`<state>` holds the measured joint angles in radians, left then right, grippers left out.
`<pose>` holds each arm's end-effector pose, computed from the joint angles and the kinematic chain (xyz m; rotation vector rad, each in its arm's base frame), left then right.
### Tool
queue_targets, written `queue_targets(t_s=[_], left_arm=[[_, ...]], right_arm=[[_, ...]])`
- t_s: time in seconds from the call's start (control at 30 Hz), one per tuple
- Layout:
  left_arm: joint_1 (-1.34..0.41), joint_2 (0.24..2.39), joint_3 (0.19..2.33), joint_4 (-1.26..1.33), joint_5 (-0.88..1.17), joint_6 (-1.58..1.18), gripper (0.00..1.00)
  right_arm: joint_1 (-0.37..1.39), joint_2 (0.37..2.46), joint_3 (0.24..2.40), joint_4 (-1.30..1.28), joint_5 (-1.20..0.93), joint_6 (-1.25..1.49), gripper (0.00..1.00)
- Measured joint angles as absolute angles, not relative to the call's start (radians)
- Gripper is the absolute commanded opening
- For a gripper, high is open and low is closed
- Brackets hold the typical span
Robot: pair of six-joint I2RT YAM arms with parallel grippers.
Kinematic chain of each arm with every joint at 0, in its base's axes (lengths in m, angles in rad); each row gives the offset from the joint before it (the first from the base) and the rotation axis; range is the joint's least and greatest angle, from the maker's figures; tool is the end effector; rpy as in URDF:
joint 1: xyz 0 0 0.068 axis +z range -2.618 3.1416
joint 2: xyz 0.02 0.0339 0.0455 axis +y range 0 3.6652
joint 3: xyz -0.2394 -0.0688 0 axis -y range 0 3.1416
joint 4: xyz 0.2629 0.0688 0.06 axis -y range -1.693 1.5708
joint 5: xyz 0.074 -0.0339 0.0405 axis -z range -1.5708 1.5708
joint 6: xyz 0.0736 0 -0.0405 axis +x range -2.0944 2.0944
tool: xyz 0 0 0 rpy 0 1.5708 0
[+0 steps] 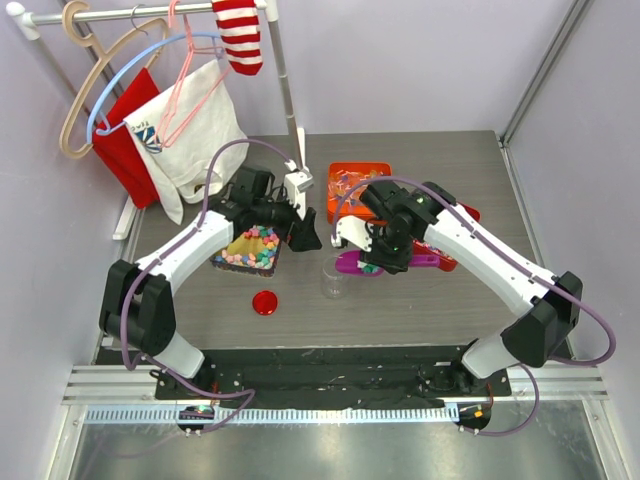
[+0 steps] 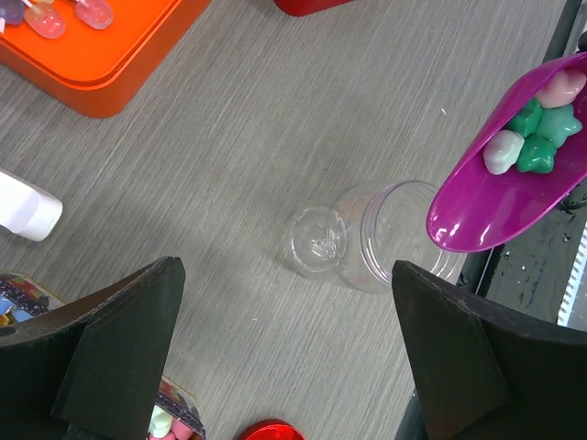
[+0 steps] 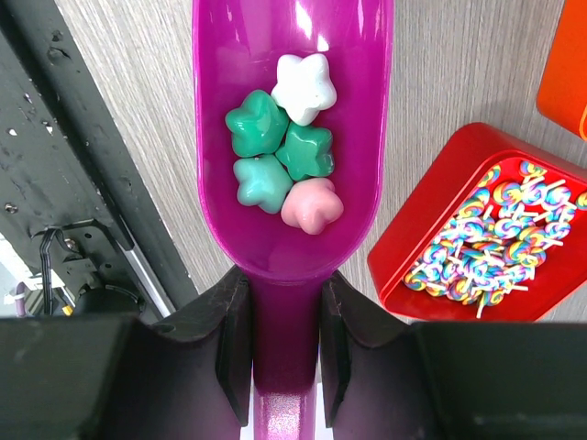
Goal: Pack the candies
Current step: Place the fake candies in the packing bottle.
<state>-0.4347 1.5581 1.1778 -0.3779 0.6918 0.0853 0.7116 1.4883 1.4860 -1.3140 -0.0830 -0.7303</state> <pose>0.3233 -0.2019 0.2211 0.9279 2.1128 -0.9798 0.2235 0.2008 0.2689 -1.9153 2.1564 0.1163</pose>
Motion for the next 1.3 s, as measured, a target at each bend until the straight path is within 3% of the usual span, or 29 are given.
queue_targets(t_s=[1.3], left_arm=[[-0.49,1.558,1.172,-0.372,0.741,0.056,1.0]], right_arm=[[0.754,1.565,1.575,-1.345,-0.016,-0.727,0.01]])
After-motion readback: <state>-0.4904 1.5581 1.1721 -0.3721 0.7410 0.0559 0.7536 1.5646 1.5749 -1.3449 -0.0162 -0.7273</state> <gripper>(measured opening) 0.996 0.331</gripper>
